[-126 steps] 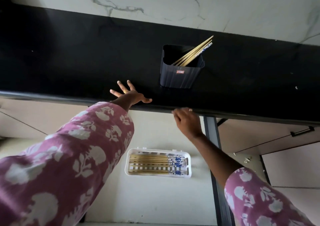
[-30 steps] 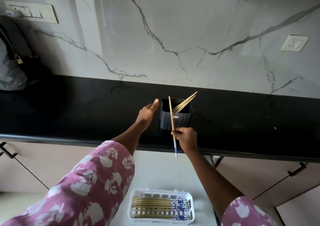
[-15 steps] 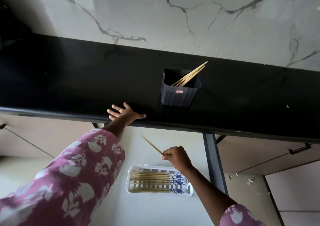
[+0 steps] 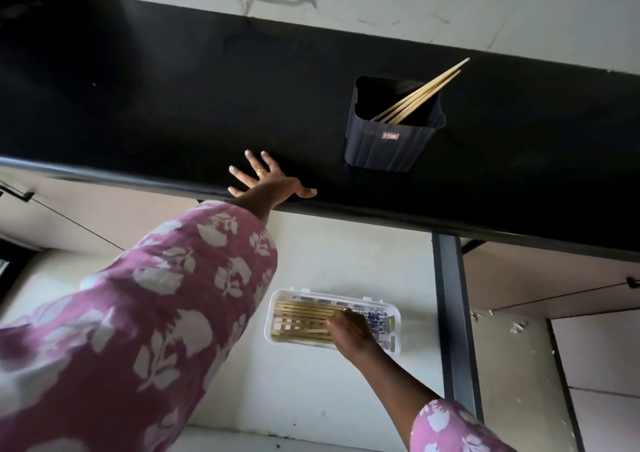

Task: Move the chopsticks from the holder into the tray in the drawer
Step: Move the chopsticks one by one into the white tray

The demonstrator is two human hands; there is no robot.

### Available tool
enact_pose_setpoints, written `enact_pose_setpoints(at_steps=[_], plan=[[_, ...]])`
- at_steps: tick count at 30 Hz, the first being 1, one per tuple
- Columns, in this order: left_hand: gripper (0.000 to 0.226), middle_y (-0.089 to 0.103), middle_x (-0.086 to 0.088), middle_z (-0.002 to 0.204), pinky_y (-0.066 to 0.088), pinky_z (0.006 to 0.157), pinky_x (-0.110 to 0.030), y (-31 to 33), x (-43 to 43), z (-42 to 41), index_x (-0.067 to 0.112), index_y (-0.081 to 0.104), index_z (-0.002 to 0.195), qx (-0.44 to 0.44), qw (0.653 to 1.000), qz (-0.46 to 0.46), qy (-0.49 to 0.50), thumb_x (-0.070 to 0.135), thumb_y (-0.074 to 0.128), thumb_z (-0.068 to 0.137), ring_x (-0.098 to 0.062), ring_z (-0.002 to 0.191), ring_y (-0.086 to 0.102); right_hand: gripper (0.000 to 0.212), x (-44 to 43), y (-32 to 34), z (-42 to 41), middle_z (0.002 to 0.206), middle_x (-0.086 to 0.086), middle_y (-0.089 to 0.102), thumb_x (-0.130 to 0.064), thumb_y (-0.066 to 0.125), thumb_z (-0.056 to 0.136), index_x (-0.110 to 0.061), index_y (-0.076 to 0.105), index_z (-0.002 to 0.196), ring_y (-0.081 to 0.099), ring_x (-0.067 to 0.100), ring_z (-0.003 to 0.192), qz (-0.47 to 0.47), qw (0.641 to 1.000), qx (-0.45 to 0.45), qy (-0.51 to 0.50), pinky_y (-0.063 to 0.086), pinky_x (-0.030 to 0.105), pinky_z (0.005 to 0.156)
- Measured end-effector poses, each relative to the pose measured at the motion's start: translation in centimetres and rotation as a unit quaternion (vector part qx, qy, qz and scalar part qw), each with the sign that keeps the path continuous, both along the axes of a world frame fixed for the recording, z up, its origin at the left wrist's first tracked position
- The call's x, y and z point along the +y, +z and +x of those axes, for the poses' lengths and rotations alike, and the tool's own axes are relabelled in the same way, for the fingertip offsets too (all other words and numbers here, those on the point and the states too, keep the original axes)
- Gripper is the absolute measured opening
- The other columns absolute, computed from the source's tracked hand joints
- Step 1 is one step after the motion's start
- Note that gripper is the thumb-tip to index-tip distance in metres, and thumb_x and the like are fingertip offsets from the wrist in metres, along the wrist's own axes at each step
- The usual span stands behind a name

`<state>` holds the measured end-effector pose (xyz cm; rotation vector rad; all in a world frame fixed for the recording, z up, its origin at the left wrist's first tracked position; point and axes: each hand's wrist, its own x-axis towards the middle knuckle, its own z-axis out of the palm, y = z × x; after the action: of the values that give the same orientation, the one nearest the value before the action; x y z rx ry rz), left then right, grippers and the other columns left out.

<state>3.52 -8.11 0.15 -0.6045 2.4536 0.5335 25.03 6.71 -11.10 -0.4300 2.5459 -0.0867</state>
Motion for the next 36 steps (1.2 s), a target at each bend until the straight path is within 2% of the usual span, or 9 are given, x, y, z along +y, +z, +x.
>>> enact_pose_setpoints(at_steps=[5, 9, 15, 18, 21, 24, 30, 33, 36], plan=[[0.135, -0.035, 0.000, 0.151, -0.002, 0.107, -0.067, 0.2, 0.1, -0.1, 0.025, -0.022, 0.146, -0.014, 1.000, -0.002, -0.005, 0.069, 0.071, 0.059, -0.047, 0.135, -0.028, 0.026, -0.3, -0.4, 0.5, 0.107, 0.024, 0.065, 0.010, 0.045, 0.082, 0.005, 0.064, 0.099, 0.061, 0.038, 0.105, -0.005, 1.000, -0.017, -0.012, 0.051, 0.041, 0.082], [0.136, -0.035, -0.001, 0.151, -0.002, 0.107, -0.068, 0.1, 0.0, -0.3, 0.025, -0.023, 0.145, -0.017, 1.000, -0.003, -0.006, 0.070, 0.071, 0.058, -0.049, 0.135, -0.028, 0.026, -0.1, -0.3, 0.8, 0.117, 0.026, 0.060, 0.001, 0.040, 0.093, 0.006, 0.060, 0.109, 0.057, 0.036, 0.112, -0.017, 0.999, -0.020, -0.031, 0.045, 0.042, 0.092], [0.139, -0.037, -0.001, 0.150, -0.004, 0.105, -0.069, -0.4, -0.2, -0.6, 0.026, -0.024, 0.145, -0.015, 1.000, -0.001, -0.006, 0.072, 0.071, 0.055, -0.050, 0.133, -0.030, 0.022, 1.3, -0.2, 0.6, 0.100, 0.021, 0.063, -0.004, 0.040, 0.088, -0.002, 0.062, 0.091, 0.059, 0.030, 0.097, -0.067, 0.996, 0.004, -0.063, 0.045, 0.034, 0.078], [0.139, -0.036, -0.001, 0.151, -0.004, 0.105, -0.069, -0.5, -0.2, -0.6, 0.026, -0.024, 0.145, -0.016, 1.000, -0.001, -0.008, 0.073, 0.070, 0.054, -0.050, 0.133, -0.030, 0.018, 2.3, 0.9, -0.5, 0.078, 0.011, 0.068, 0.008, 0.057, 0.068, -0.006, 0.066, 0.074, 0.065, 0.026, 0.078, -0.096, 0.987, 0.117, -0.062, 0.050, 0.028, 0.059], [0.138, -0.035, -0.003, 0.151, -0.003, 0.105, -0.069, -0.1, -0.1, -0.5, 0.024, -0.024, 0.145, -0.020, 1.000, -0.001, -0.011, 0.074, 0.069, 0.056, -0.051, 0.133, -0.030, 0.027, 3.6, 3.6, -2.2, 0.061, 0.002, 0.068, 0.009, 0.067, 0.044, -0.011, 0.071, 0.063, 0.065, 0.020, 0.056, -0.161, 0.952, 0.261, -0.015, 0.050, 0.019, 0.043], [0.136, -0.034, -0.007, 0.151, -0.005, 0.106, -0.068, 0.3, 0.0, -0.3, 0.021, -0.024, 0.145, -0.025, 1.000, -0.002, -0.016, 0.074, 0.067, 0.059, -0.052, 0.133, -0.029, 0.030, 5.2, 6.3, -4.9, 0.068, 0.006, 0.070, 0.016, 0.071, 0.051, -0.006, 0.071, 0.071, 0.067, 0.024, 0.061, -0.190, 0.908, 0.373, -0.017, 0.056, 0.027, 0.050], [0.135, -0.032, -0.006, 0.152, -0.004, 0.106, -0.068, 0.4, -0.2, -0.2, 0.022, -0.023, 0.146, -0.027, 0.999, 0.008, -0.017, 0.075, 0.065, 0.059, -0.053, 0.133, -0.027, 0.017, 8.1, 12.2, -11.6, 0.076, 0.013, 0.074, 0.013, 0.070, 0.069, -0.001, 0.075, 0.079, 0.071, 0.026, 0.069, -0.203, 0.794, 0.568, -0.076, 0.054, 0.028, 0.066], [0.136, -0.033, -0.005, 0.152, -0.002, 0.106, -0.068, 0.3, -0.1, -0.2, 0.023, -0.024, 0.145, -0.025, 0.999, 0.011, -0.017, 0.075, 0.066, 0.058, -0.052, 0.133, -0.027, 0.011, 8.8, 15.2, -15.0, 0.077, 0.014, 0.074, 0.009, 0.070, 0.073, 0.001, 0.075, 0.078, 0.071, 0.026, 0.070, -0.214, 0.754, 0.603, -0.146, 0.050, 0.028, 0.070], [0.138, -0.035, -0.003, 0.151, -0.002, 0.106, -0.068, 0.2, -0.1, -0.4, 0.024, -0.025, 0.145, -0.030, 0.999, 0.008, -0.008, 0.074, 0.068, 0.056, -0.051, 0.134, -0.028, 0.013, 9.3, 18.3, -18.4, 0.087, 0.018, 0.074, 0.002, 0.062, 0.080, 0.002, 0.074, 0.087, 0.070, 0.031, 0.082, -0.244, 0.742, 0.575, -0.244, 0.053, 0.034, 0.077]])
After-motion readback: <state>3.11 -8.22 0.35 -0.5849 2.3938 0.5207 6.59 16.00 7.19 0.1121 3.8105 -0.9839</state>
